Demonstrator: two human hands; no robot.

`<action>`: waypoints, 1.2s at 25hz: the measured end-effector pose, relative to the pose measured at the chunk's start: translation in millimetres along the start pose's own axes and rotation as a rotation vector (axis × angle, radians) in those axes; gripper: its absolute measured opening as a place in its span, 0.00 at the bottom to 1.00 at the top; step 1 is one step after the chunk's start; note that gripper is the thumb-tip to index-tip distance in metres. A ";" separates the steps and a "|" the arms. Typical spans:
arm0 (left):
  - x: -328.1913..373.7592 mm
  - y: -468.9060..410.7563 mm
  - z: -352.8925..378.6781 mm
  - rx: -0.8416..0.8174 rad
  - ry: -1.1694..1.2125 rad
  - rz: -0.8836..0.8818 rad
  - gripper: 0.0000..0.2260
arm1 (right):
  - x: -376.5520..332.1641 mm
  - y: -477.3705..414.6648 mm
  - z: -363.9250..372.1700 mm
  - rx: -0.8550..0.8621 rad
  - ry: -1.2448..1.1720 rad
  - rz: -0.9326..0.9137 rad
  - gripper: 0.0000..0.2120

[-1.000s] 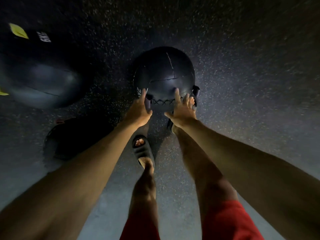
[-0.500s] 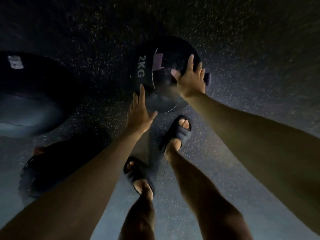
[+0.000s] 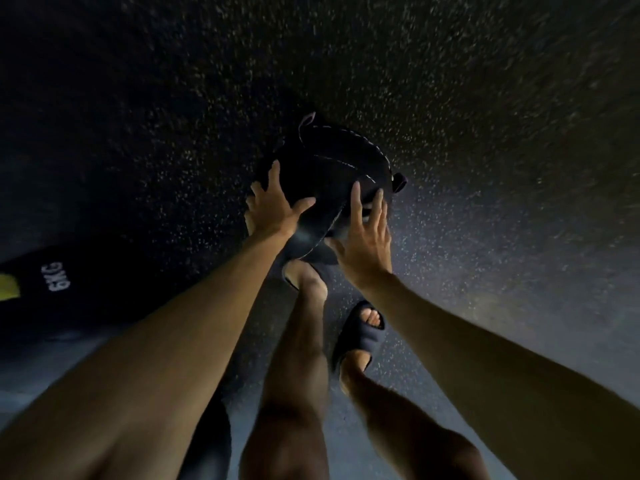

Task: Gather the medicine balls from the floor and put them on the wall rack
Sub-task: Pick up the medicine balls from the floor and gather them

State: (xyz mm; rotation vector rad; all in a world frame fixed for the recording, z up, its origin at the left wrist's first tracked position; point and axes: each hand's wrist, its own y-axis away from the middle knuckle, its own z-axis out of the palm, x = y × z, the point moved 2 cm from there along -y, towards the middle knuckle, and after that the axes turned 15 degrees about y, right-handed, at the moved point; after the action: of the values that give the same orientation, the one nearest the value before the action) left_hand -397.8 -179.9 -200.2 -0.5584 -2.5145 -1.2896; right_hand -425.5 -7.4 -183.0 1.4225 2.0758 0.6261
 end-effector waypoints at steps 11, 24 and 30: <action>42.8 -54.1 -53.5 -0.064 -0.035 0.072 0.48 | -76.3 -169.0 -118.7 0.008 -0.137 0.199 0.34; 214.9 -167.0 -69.2 0.059 0.120 0.129 0.37 | -10.5 -234.7 -182.5 -0.046 -0.110 0.009 0.47; 230.0 -158.3 -64.2 -0.016 0.069 0.163 0.46 | 15.7 -328.2 -247.0 -0.164 -0.287 0.303 0.35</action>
State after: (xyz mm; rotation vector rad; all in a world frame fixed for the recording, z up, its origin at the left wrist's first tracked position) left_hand -670.4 -266.8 -186.2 -0.6953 -2.3513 -1.2479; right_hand -819.7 -120.2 -213.0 1.6376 1.5677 0.6498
